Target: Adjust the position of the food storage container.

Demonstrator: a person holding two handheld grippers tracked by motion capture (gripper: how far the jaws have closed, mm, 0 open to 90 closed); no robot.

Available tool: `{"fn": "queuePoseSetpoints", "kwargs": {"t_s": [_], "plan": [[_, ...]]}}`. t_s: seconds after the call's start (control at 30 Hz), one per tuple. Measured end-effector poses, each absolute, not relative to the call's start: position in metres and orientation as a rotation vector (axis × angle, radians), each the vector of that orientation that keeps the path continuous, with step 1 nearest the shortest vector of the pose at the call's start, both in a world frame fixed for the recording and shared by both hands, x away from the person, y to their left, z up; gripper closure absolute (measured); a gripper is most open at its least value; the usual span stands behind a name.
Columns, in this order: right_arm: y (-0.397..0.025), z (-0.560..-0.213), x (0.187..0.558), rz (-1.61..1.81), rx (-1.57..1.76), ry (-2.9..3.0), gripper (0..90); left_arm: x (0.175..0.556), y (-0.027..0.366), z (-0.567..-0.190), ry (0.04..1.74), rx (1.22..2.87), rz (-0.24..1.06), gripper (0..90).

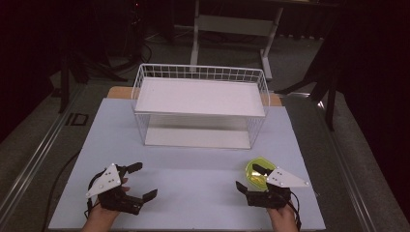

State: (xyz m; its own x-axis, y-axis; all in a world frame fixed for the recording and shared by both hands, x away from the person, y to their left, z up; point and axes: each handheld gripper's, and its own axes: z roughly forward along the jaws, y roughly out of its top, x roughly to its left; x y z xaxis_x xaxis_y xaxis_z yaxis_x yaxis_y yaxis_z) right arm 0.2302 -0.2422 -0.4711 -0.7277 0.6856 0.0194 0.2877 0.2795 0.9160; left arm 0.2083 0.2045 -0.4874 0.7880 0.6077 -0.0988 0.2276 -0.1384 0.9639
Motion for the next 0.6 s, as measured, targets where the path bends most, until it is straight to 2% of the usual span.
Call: {"fn": "queuePoseSetpoints", "kwargs": {"t_s": [0.33, 0.37, 0.6], "plan": [[-0.228, -0.456, 0.218, 1.454, 0.803, 2.206, 15.9, 0.208, 0.203, -0.488, 0.670, 1.715, 0.372, 1.7], [-0.226, -0.452, 0.218, 1.493, 0.793, 2.189, 13.5, 0.209, 0.203, -0.489, 0.669, 1.716, 0.371, 1.7], [-0.230, -0.431, 0.221, 1.551, 0.767, 2.138, 11.7, 0.209, 0.202, -0.489, 0.665, 1.717, 0.372, 1.7]]}}
